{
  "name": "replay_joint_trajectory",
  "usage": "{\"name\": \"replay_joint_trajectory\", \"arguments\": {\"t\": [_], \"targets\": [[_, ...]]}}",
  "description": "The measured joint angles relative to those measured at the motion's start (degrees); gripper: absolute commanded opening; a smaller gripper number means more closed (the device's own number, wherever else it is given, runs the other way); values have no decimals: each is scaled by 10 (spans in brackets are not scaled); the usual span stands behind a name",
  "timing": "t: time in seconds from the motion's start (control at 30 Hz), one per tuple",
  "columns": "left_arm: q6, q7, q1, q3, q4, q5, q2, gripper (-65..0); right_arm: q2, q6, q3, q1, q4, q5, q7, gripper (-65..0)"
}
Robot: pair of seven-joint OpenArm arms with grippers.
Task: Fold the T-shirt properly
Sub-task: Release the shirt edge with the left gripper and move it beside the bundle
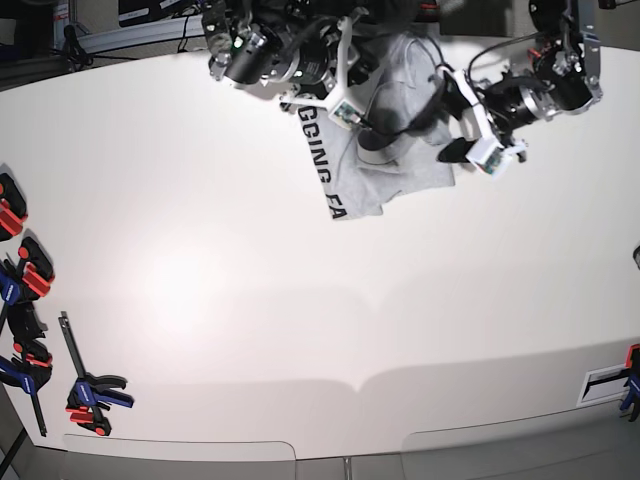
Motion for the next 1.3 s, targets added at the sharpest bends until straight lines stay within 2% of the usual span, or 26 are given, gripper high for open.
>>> {"name": "replay_joint_trajectory", "arguments": {"t": [0.13,0.27,0.43,0.5,0.6,0.63,1.0,1.03,1.1,1.17,1.2,1.3], "targets": [[0,-3,0,15,0,6,0,-300,-1,-2,0,0,0,-2,11,-538],[0,-22,0,15,0,55,0,-330,0,-2,0,0,0,-3,11,-538],[0,-23,0,15,0,54,0,-340,-1,-2,0,0,0,-2,19,-538],[0,-29,0,15,0,54,0,-437,0,-2,0,0,0,-2,19,-538],[0,-34,0,15,0,54,0,-649,-1,-2,0,0,0,-2,19,-538],[0,-35,0,15,0,54,0,-650,0,-2,0,0,0,-2,19,-538],[0,-35,-3,15,0,54,0,-650,0,-2,0,0,0,-2,19,-538],[0,-35,-5,15,0,54,0,-619,0,-2,0,0,0,-2,19,-538],[0,-37,-8,15,0,53,0,-434,0,-2,0,0,0,-2,19,-538],[0,-46,-8,15,0,54,0,-323,-1,-2,0,0,0,-2,19,-538],[0,-47,-8,15,0,54,0,-305,0,-2,0,0,0,-2,19,-538],[0,-47,-8,15,0,54,0,-302,0,-2,0,0,0,-2,19,-538]]}}
